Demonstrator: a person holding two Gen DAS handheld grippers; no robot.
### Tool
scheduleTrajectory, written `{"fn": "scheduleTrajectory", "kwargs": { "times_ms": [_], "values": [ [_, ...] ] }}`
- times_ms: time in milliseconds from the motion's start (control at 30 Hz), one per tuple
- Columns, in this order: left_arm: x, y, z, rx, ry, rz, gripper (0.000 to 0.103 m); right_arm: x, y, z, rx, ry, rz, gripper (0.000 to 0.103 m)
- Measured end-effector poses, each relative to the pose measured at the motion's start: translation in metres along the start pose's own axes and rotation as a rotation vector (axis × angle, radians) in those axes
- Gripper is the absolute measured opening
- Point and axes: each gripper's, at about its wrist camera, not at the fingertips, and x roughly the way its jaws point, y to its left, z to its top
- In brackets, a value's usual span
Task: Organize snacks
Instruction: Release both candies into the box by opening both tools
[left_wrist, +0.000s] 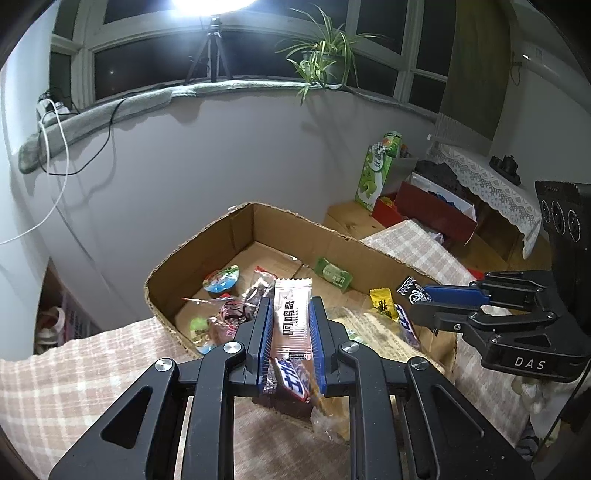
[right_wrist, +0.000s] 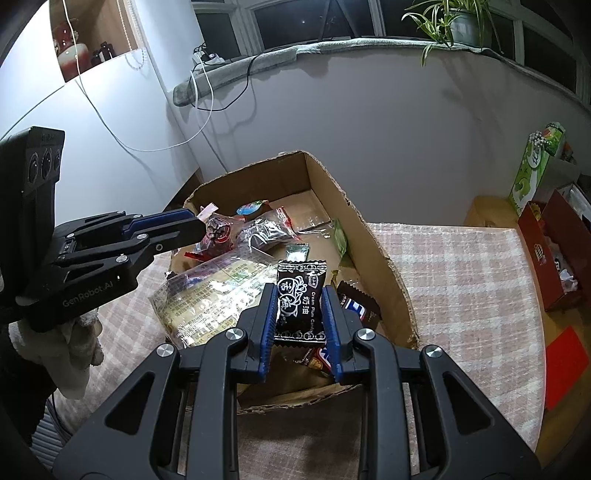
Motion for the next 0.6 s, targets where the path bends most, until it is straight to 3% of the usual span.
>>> {"fn": "scheduleTrajectory", "kwargs": {
  "times_ms": [467, 500, 600],
  "values": [
    [0.0034, -0.0036, 0.0035, 0.003, 0.0, 0.006, 0.019, 0.0003, 0.0029, -0.001, -0.018, 0.003, 0.004, 0.027],
    [0.0039, -0.0027, 0.0037, 0.002, 0.0, 0.007, 0.02, 0.0002, 0.0028, -0.0007, -0.02, 0.003, 0.005, 0.029],
    [0.0041, -0.002, 0.0036, 0.0, 0.001, 0.013, 0.027, -0.0026, 0.0048, -0.0012, -0.027, -0.012, -0.011, 0.052]
  ]
}}
